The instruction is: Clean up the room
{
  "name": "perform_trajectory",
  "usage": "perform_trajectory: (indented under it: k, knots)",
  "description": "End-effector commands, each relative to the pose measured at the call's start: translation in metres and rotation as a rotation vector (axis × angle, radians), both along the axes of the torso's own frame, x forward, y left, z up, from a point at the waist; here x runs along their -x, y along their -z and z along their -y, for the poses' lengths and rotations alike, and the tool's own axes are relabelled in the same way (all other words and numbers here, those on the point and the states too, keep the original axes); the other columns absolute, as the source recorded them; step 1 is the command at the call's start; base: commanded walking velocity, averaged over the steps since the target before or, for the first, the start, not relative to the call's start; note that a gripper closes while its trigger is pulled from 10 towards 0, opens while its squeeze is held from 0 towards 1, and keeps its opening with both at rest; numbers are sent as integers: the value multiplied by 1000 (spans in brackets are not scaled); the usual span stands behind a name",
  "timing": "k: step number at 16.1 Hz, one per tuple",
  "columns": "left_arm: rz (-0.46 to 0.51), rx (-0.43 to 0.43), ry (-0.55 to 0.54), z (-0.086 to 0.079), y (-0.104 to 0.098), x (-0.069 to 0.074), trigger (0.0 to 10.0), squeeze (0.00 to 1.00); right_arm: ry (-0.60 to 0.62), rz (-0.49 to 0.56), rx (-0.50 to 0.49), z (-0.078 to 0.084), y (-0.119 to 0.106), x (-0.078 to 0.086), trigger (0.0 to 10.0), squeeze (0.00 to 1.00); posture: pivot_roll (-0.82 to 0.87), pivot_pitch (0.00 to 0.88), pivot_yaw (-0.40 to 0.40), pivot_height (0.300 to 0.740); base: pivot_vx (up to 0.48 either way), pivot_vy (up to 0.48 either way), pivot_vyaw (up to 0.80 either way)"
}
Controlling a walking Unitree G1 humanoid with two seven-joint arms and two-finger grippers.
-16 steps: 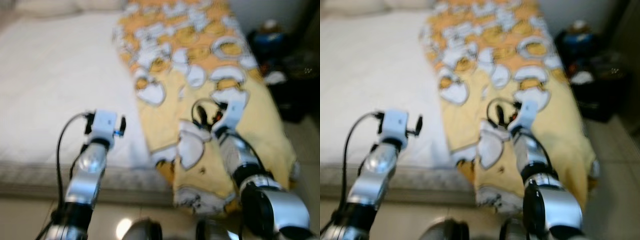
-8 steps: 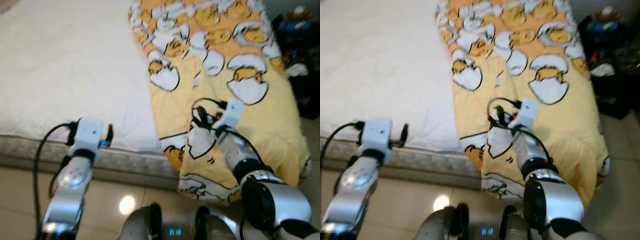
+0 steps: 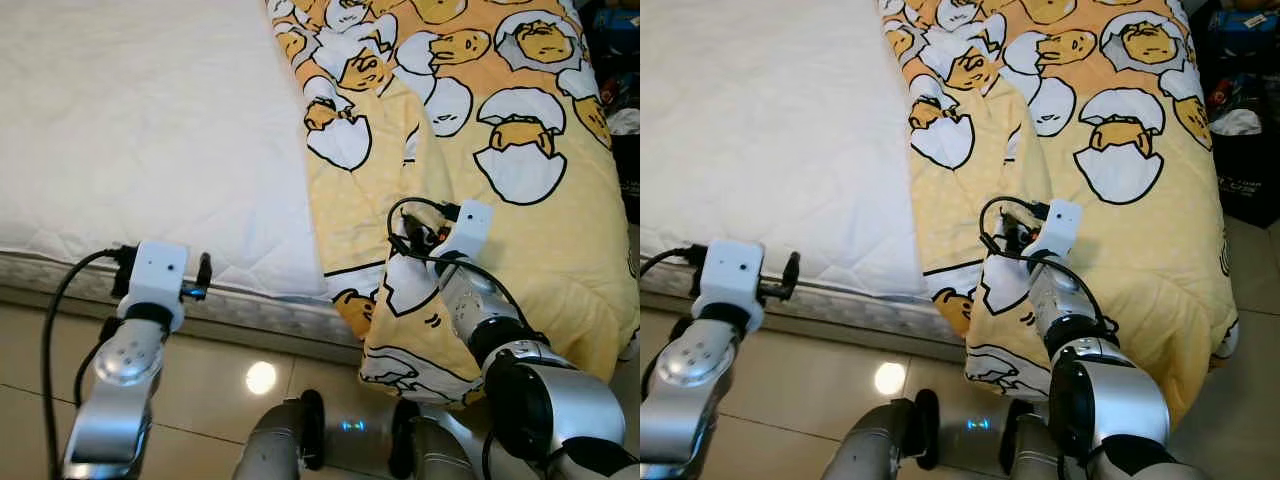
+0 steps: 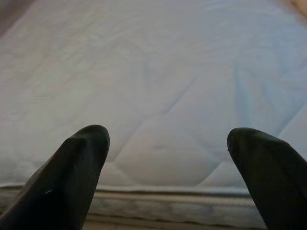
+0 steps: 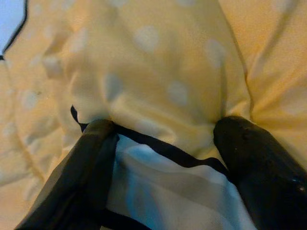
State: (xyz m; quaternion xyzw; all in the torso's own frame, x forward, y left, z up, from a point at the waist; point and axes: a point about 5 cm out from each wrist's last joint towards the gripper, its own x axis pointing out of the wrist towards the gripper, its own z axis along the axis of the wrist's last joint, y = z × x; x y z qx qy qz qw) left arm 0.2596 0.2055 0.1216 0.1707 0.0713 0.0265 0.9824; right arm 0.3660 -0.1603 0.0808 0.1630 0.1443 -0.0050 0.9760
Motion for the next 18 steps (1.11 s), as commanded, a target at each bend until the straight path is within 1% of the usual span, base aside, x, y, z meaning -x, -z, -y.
perform_trajectory:
  k: [1, 2, 3, 5, 8, 12, 14, 18]
  knots:
    - [-30, 10, 0, 3, 5, -1, 10000, 0, 2, -85, -25, 0, 17, 9, 0, 0, 254, 293, 109, 740, 0, 0, 0]
    - [-34, 19, 8, 7, 6, -3, 10000, 0, 9, -78, -39, 1, 18, 10, 0, 0, 244, 288, 107, 740, 0, 0, 0]
    - [-38, 26, 17, 9, 8, -3, 10000, 0, 7, -70, -28, 1, 17, 10, 0, 0, 237, 284, 106, 740, 0, 0, 0]
    - [-52, 19, 77, 21, 13, -3, 10000, 0, 11, -45, 4, 2, 14, 9, 0, 0, 217, 279, 102, 740, 0, 0, 0]
    - [-57, 31, 89, 29, 15, -6, 10000, 0, -13, -23, 32, 2, 10, 7, 0, 0, 202, 278, 94, 740, 0, 0, 0]
    - [-57, 39, 83, 30, 17, -11, 10000, 0, -43, -24, 24, -6, 8, 4, 0, 0, 186, 273, 74, 740, 0, 0, 0]
    - [-53, 44, 81, 33, 18, -12, 10000, 0, -50, -33, 67, -7, 9, 5, 0, 0, 181, 265, 68, 740, 0, 0, 0]
    - [-40, 52, 70, 33, 17, -16, 10000, 0, -70, -1, 87, -9, 4, 3, 0, 0, 175, 255, 61, 740, 0, 0, 0]
